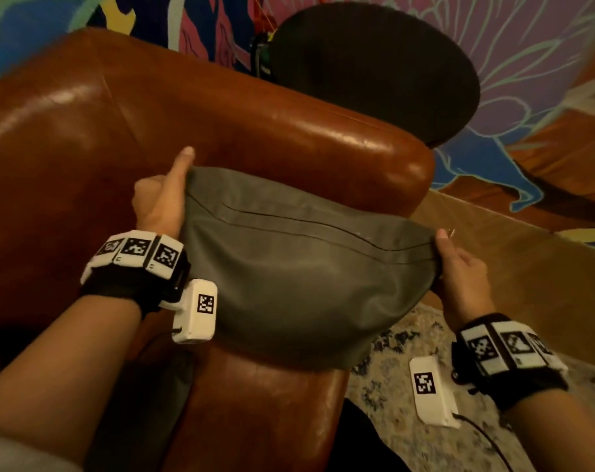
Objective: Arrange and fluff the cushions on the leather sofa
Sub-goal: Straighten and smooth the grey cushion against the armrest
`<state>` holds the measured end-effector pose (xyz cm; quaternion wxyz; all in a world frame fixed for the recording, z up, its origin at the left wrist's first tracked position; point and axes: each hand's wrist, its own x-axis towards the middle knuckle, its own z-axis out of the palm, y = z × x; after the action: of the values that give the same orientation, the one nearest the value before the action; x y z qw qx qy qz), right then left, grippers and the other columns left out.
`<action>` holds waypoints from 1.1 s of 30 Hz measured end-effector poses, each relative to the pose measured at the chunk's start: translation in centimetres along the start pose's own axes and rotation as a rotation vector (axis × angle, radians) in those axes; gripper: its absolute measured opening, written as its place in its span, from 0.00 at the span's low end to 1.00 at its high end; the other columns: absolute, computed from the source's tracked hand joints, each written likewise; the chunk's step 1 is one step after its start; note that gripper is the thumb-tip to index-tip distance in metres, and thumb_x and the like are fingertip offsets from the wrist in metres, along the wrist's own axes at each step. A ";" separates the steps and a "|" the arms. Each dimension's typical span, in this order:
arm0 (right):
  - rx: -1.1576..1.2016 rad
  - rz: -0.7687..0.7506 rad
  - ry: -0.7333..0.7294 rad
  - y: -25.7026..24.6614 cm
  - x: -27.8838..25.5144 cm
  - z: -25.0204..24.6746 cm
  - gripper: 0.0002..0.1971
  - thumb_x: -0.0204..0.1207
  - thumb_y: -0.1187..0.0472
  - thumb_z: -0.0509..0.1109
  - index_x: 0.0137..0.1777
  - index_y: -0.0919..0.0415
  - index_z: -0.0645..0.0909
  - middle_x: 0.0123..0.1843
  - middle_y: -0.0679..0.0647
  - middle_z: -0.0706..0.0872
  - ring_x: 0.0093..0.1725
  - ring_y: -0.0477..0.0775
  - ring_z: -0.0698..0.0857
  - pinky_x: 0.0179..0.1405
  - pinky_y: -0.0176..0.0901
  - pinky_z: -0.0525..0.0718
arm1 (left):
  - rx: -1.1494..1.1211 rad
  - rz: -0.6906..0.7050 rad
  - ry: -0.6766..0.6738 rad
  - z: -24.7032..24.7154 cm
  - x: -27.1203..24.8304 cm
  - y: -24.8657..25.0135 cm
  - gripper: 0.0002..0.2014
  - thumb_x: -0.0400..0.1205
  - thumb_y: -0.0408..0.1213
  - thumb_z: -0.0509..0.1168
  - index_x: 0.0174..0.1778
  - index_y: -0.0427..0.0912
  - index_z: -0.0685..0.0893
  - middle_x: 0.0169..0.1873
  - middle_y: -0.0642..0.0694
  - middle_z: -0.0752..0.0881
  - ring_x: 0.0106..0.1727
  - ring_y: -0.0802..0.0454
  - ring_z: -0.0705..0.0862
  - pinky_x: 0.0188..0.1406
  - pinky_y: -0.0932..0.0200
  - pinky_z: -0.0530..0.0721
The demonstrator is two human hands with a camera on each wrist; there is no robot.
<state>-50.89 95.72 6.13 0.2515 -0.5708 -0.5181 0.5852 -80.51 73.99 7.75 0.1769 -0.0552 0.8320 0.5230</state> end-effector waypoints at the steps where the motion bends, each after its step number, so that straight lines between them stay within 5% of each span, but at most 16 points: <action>1: -0.037 -0.025 0.015 0.1 0.0 0.1 0.27 0.77 0.39 0.70 0.50 0.67 0.85 0.49 0.63 0.91 0.50 0.60 0.90 0.50 0.57 0.89 | 0.063 0.057 -0.003 0.5 0.1 -0.1 0.23 0.75 0.62 0.68 0.42 0.42 0.86 0.48 0.42 0.88 0.51 0.43 0.86 0.57 0.53 0.79; 4: -0.193 -0.149 0.069 0.1 -0.2 0.3 0.28 0.70 0.31 0.70 0.34 0.59 0.77 0.33 0.58 0.79 0.37 0.58 0.80 0.45 0.55 0.82 | 0.257 0.252 0.052 1.1 -0.5 -0.2 0.25 0.84 0.54 0.61 0.57 0.32 0.84 0.58 0.31 0.86 0.62 0.33 0.82 0.57 0.50 0.77; 6: -0.252 -0.195 0.079 0.4 -0.3 -0.2 0.28 0.68 0.28 0.68 0.38 0.56 0.81 0.37 0.54 0.83 0.42 0.55 0.81 0.47 0.50 0.80 | 0.317 0.325 0.076 0.5 -0.4 -1.2 0.25 0.86 0.53 0.58 0.59 0.31 0.82 0.58 0.28 0.84 0.63 0.28 0.79 0.59 0.44 0.76; 7: -0.243 -0.157 0.088 0.6 -0.2 -0.7 0.37 0.61 0.22 0.68 0.43 0.59 0.84 0.41 0.57 0.86 0.44 0.58 0.83 0.47 0.51 0.82 | 0.341 0.325 0.091 0.0 -0.3 -1.9 0.25 0.86 0.53 0.58 0.59 0.30 0.82 0.59 0.26 0.84 0.64 0.27 0.79 0.59 0.43 0.76; 9: -0.224 -0.102 0.067 0.8 0.3 -1.5 0.44 0.51 0.16 0.67 0.39 0.62 0.82 0.37 0.62 0.85 0.39 0.63 0.84 0.38 0.55 0.85 | 0.348 0.225 0.106 -1.2 -0.3 -2.9 0.25 0.86 0.51 0.59 0.60 0.28 0.83 0.60 0.25 0.84 0.64 0.27 0.80 0.59 0.44 0.76; 11: -0.190 -0.083 0.015 -0.1 0.0 -1.5 0.31 0.69 0.28 0.70 0.37 0.61 0.82 0.37 0.60 0.86 0.43 0.68 0.88 0.44 0.62 0.88 | 0.305 0.153 0.113 -2.2 -0.4 -3.2 0.24 0.85 0.50 0.61 0.60 0.29 0.84 0.59 0.27 0.85 0.64 0.30 0.81 0.59 0.46 0.77; 13: -0.108 -0.070 -0.013 -1.2 -0.5 -1.6 0.18 0.81 0.45 0.68 0.41 0.60 0.83 0.40 0.58 0.87 0.44 0.62 0.88 0.42 0.56 0.87 | 0.262 0.152 0.132 -2.8 -0.2 -2.6 0.24 0.84 0.52 0.63 0.58 0.32 0.86 0.57 0.30 0.86 0.62 0.34 0.83 0.59 0.48 0.78; 16: 0.023 -0.072 -0.064 -2.4 -0.6 -1.9 0.17 0.83 0.48 0.67 0.43 0.62 0.83 0.41 0.56 0.88 0.40 0.54 0.87 0.38 0.48 0.85 | 0.154 0.183 0.157 -4.1 0.8 -0.9 0.25 0.79 0.58 0.66 0.55 0.37 0.87 0.54 0.35 0.88 0.57 0.39 0.86 0.61 0.44 0.83; 20: -0.083 0.003 -0.046 -0.8 0.5 0.1 0.22 0.83 0.48 0.67 0.29 0.60 0.73 0.22 0.52 0.77 0.19 0.49 0.77 0.18 0.37 0.73 | 0.309 0.238 0.184 -3.8 1.2 -0.5 0.29 0.80 0.58 0.65 0.59 0.32 0.84 0.57 0.30 0.86 0.61 0.33 0.83 0.60 0.45 0.79; 22: -0.177 0.072 -0.011 0.4 0.8 1.4 0.24 0.82 0.43 0.66 0.31 0.61 0.74 0.29 0.59 0.79 0.22 0.54 0.77 0.22 0.41 0.73 | 0.314 0.222 0.228 -3.0 1.1 -1.4 0.29 0.85 0.55 0.59 0.62 0.28 0.81 0.61 0.26 0.83 0.65 0.29 0.79 0.62 0.44 0.75; 24: -0.282 0.082 0.063 1.5 0.9 2.0 0.29 0.80 0.35 0.62 0.49 0.64 0.82 0.51 0.67 0.86 0.42 0.64 0.85 0.40 0.52 0.84 | 0.296 0.154 0.230 -2.3 0.9 -2.0 0.29 0.88 0.53 0.51 0.66 0.28 0.77 0.66 0.26 0.79 0.69 0.29 0.76 0.65 0.43 0.71; 26: -0.342 0.044 0.106 1.5 0.2 2.6 0.36 0.79 0.31 0.58 0.68 0.63 0.80 0.67 0.65 0.83 0.62 0.69 0.82 0.63 0.59 0.81 | 0.296 0.129 0.224 -1.5 0.6 -1.7 0.30 0.88 0.54 0.49 0.69 0.30 0.75 0.69 0.27 0.77 0.71 0.30 0.74 0.67 0.43 0.70; 28: -0.335 -0.029 0.084 1.2 -0.1 3.1 0.35 0.80 0.32 0.58 0.69 0.63 0.81 0.67 0.63 0.84 0.66 0.66 0.81 0.68 0.55 0.77 | 0.315 0.175 0.227 -1.2 0.5 -1.3 0.30 0.88 0.56 0.50 0.68 0.30 0.74 0.68 0.27 0.78 0.70 0.28 0.74 0.66 0.42 0.71; 33: -0.366 -0.028 0.131 1.4 0.8 1.9 0.32 0.79 0.34 0.62 0.54 0.67 0.85 0.58 0.67 0.88 0.59 0.70 0.85 0.63 0.60 0.81 | 0.291 0.134 0.120 -2.6 2.2 -2.1 0.28 0.89 0.51 0.49 0.65 0.25 0.76 0.67 0.22 0.76 0.70 0.24 0.73 0.66 0.40 0.70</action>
<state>-52.42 95.29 4.17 0.1849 -0.6367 -0.6062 0.4393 -82.59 70.95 6.24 0.0980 -0.0044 0.9098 0.4032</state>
